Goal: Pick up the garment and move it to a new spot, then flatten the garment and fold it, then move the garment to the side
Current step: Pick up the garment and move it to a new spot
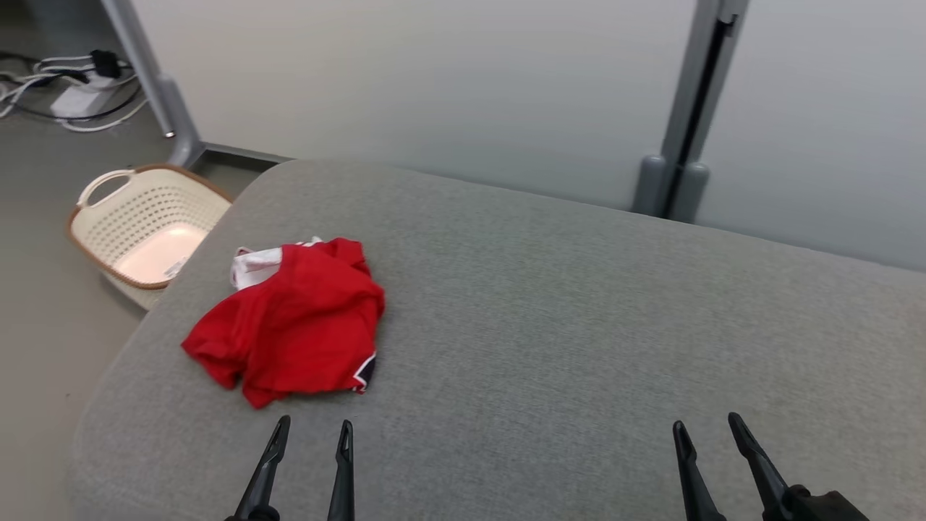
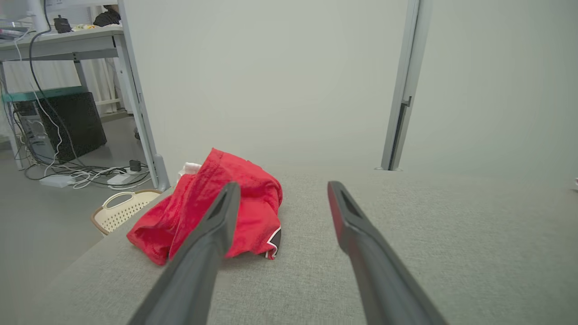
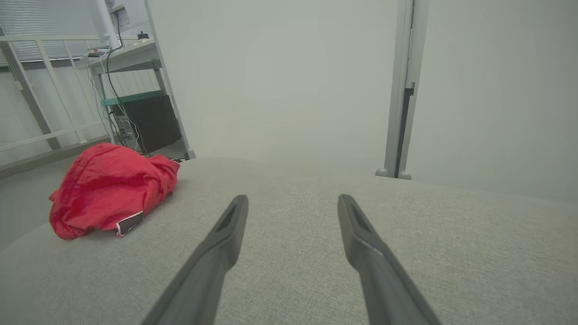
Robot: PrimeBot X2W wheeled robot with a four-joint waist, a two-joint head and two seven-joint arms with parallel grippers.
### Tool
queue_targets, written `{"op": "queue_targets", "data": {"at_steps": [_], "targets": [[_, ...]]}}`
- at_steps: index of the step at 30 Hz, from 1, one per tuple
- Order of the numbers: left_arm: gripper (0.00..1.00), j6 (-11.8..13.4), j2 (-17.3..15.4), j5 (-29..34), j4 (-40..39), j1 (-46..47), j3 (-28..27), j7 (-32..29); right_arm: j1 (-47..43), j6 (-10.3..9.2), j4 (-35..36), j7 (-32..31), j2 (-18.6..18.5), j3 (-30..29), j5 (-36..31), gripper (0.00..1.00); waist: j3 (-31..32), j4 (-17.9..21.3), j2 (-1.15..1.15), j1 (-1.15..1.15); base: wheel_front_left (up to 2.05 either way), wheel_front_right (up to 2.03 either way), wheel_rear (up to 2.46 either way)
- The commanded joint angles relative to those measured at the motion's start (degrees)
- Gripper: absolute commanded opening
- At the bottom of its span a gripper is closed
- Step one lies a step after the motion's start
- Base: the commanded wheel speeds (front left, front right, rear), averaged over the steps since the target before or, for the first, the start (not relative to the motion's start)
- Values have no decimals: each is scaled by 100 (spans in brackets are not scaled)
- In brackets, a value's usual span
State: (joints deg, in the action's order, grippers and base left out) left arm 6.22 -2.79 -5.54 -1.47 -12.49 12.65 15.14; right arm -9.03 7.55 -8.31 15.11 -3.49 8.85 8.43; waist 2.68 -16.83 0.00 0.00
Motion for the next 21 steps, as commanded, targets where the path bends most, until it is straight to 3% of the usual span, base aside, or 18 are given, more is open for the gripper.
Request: {"op": "queue_targets", "data": {"at_steps": [1, 9, 15, 21], "targets": [[100, 20, -21, 37, -34, -40, -44, -1, 67, -14, 4, 3, 8, 59, 35, 100, -13, -571, 0, 0, 0, 0, 0], [100, 32, -21, 48, -68, -113, -87, -1, 224, -14, -15, 3, 33, 177, 54, 100, -13, -1069, 0, 0, 0, 0, 0], [100, 87, -21, 17, -123, -71, -88, -1, 276, -14, -47, 3, 42, 239, 69, 100, -54, -1107, 0, 0, 0, 0, 0], [100, -14, -19, -45, -43, 306, -223, -1, 300, -14, 13, 3, -27, 269, 12, 100, -311, -952, 0, 0, 0, 0, 0]]}}
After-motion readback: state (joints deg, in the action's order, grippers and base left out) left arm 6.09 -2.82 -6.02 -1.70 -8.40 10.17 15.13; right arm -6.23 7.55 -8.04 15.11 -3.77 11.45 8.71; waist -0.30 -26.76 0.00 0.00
